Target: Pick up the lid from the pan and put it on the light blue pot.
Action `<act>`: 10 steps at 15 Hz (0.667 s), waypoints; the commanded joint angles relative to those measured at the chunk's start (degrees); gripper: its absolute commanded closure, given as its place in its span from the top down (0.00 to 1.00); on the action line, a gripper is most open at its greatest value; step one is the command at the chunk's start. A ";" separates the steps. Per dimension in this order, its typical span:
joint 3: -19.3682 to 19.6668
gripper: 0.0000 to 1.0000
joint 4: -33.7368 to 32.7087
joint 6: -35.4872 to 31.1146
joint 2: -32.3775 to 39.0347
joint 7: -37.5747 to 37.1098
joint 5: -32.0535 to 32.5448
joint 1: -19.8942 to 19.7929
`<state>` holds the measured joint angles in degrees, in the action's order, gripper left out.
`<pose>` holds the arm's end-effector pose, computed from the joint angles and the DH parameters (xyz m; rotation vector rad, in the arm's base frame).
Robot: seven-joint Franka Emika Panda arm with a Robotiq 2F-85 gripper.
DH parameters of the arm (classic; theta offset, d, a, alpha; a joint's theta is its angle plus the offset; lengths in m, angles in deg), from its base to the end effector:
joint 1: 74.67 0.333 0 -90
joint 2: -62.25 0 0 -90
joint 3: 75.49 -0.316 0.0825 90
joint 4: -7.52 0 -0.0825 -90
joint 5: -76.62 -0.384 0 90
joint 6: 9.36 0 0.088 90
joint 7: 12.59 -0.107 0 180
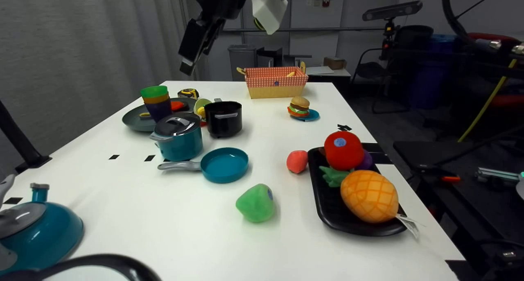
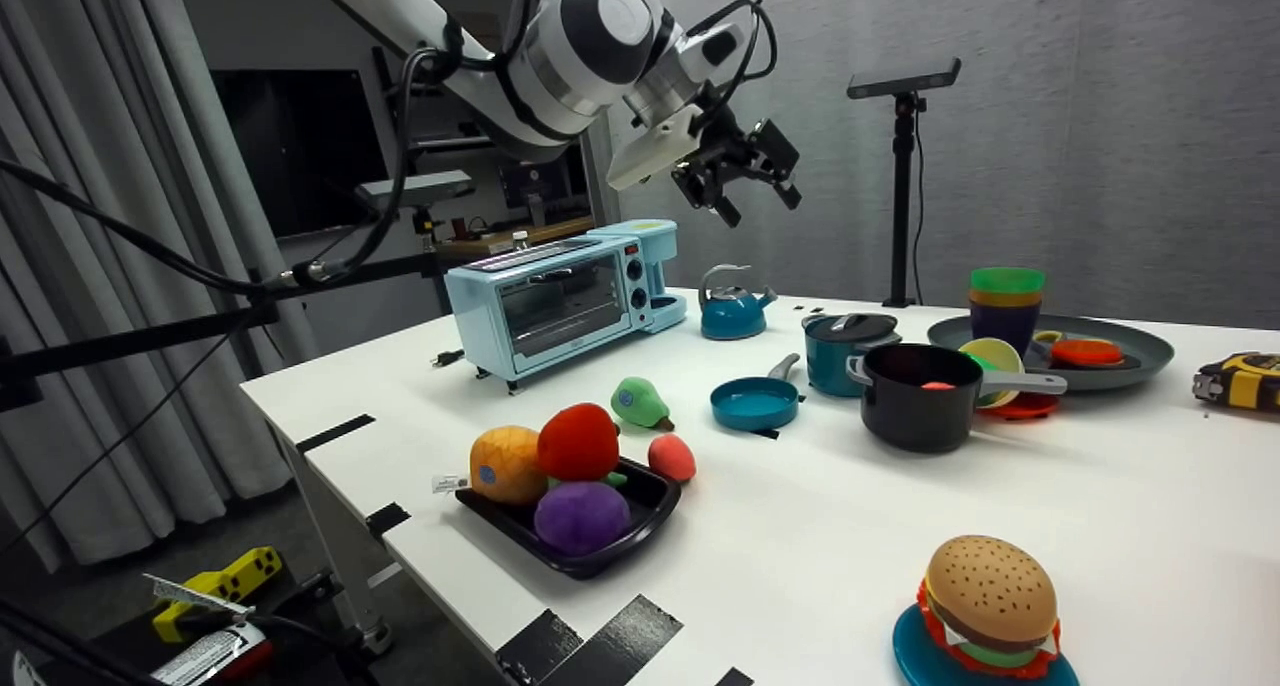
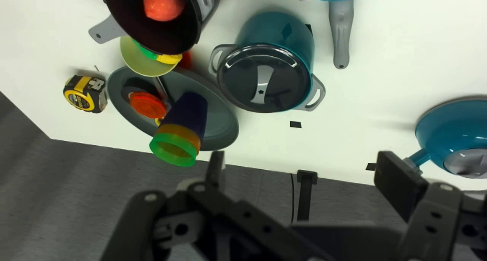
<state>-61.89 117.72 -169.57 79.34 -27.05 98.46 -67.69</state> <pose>0.6554 -0.0470 0.4030 2.7690 -0.0209 0.8348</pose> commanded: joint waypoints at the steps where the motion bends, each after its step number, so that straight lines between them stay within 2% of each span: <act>1: 0.05 1.00 0.58 0.00 -0.43 -0.31 0.36 0.09; 10: 0.06 1.00 1.38 0.00 -1.18 -0.36 0.46 0.16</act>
